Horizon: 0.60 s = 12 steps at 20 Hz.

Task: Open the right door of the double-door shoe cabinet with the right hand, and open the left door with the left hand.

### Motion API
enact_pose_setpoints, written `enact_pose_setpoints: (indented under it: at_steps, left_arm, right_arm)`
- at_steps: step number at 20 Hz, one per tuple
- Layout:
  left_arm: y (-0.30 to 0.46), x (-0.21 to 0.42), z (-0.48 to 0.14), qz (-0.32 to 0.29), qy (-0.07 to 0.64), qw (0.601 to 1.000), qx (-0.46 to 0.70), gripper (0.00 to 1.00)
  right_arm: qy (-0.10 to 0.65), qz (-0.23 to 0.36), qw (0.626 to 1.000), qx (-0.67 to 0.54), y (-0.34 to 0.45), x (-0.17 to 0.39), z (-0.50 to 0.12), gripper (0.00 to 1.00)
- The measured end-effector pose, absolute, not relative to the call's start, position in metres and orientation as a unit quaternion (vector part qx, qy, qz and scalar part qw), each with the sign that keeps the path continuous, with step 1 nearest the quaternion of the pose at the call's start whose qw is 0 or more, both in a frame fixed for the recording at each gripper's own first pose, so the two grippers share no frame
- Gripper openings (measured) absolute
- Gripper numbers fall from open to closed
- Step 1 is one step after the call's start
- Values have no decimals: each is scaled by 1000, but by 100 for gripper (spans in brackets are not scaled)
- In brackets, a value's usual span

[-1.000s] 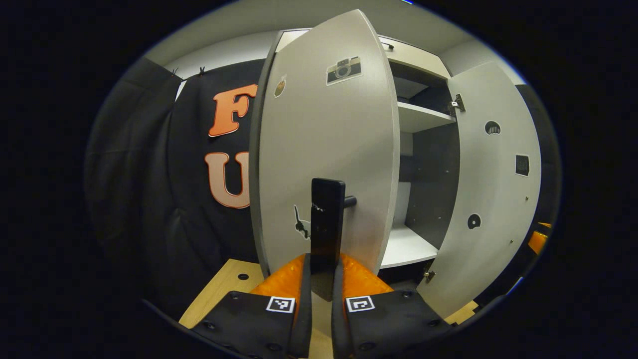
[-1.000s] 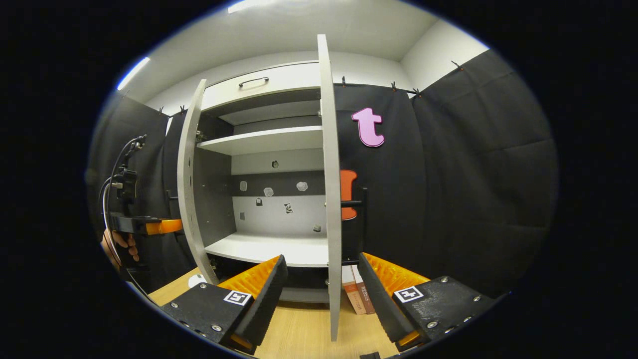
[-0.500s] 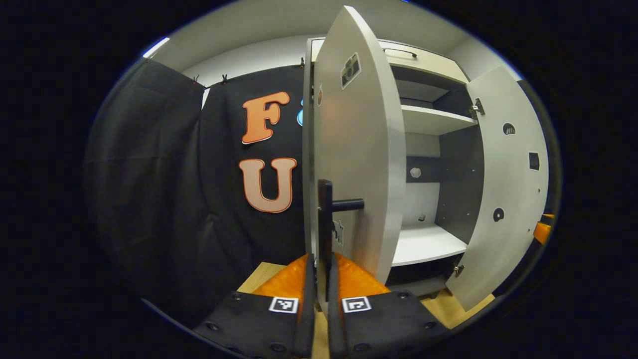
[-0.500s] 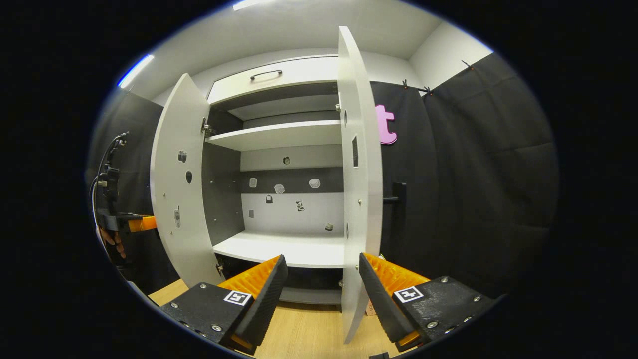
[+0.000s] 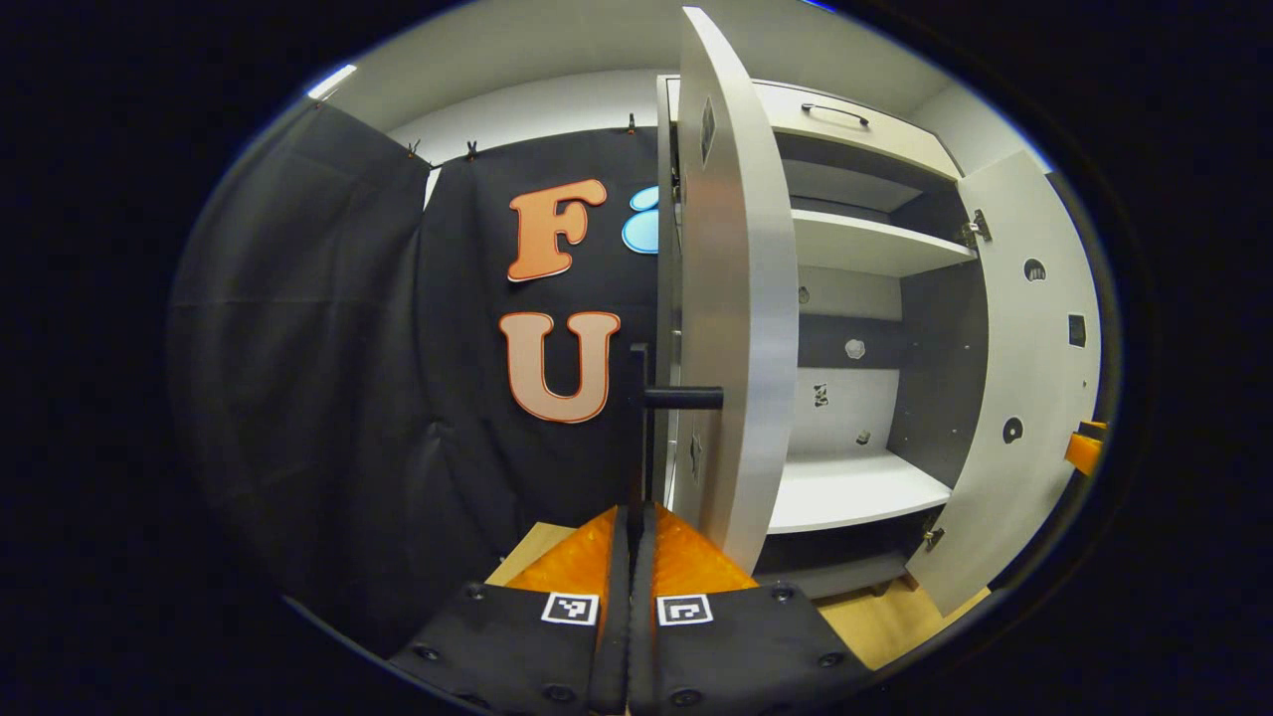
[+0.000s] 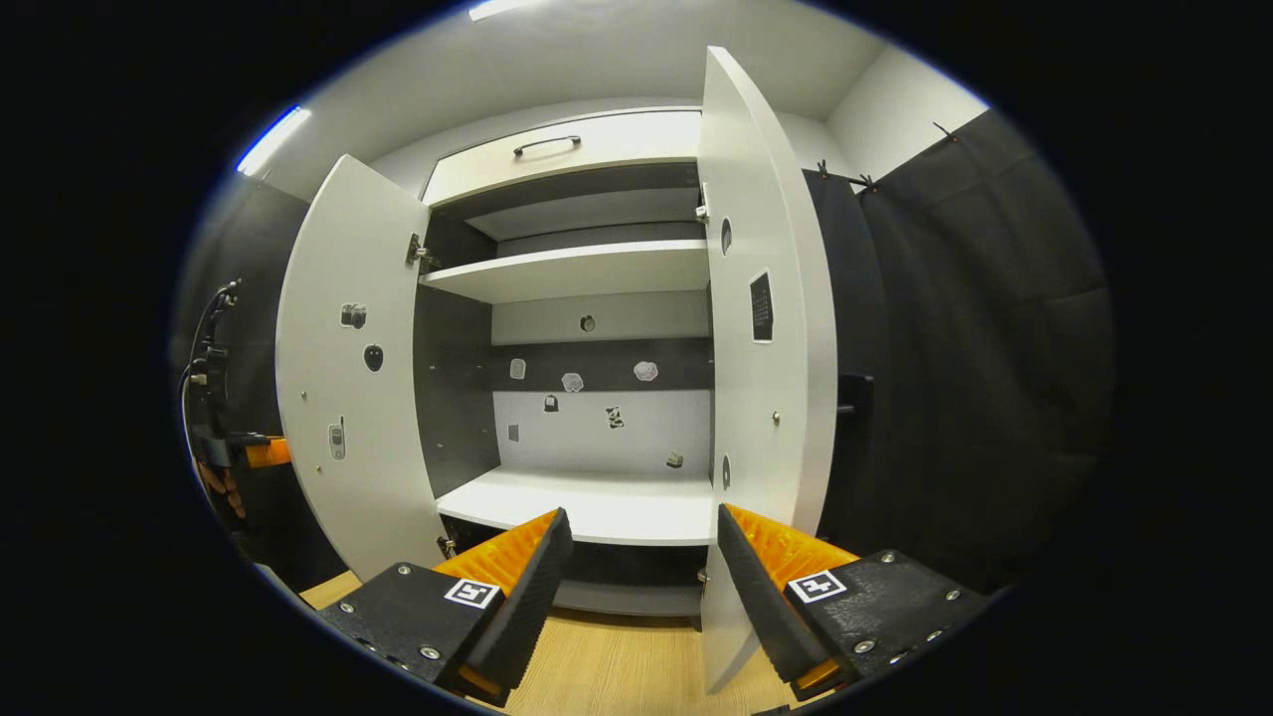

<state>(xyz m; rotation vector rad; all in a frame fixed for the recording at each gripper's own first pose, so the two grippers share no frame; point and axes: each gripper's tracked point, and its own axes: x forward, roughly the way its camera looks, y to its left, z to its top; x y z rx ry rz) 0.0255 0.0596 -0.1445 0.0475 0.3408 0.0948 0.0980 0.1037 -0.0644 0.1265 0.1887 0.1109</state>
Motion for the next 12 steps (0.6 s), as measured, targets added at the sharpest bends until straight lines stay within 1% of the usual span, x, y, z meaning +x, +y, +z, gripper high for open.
enact_pose_setpoints:
  at_steps: [2, 6, 11, 12]
  left_arm:
    - [64, 24, -143, 52, 168, 984, 26, 7]
    - [90, 8, -135, 84, 158, 984, 21, 7]
    - [68, -6, -96, 69, 106, 991, 53, 7]
    - [65, -9, -88, 72, 97, 991, 63, 11]
  right_arm:
    - [89, 58, 993, 58, 105, 98, -61, 90]
    - [77, 63, 994, 51, 107, 99, -53, 90]
    - [59, 72, 994, 48, 109, 97, -38, 90]
    - [54, 74, 995, 49, 110, 96, -35, 90]
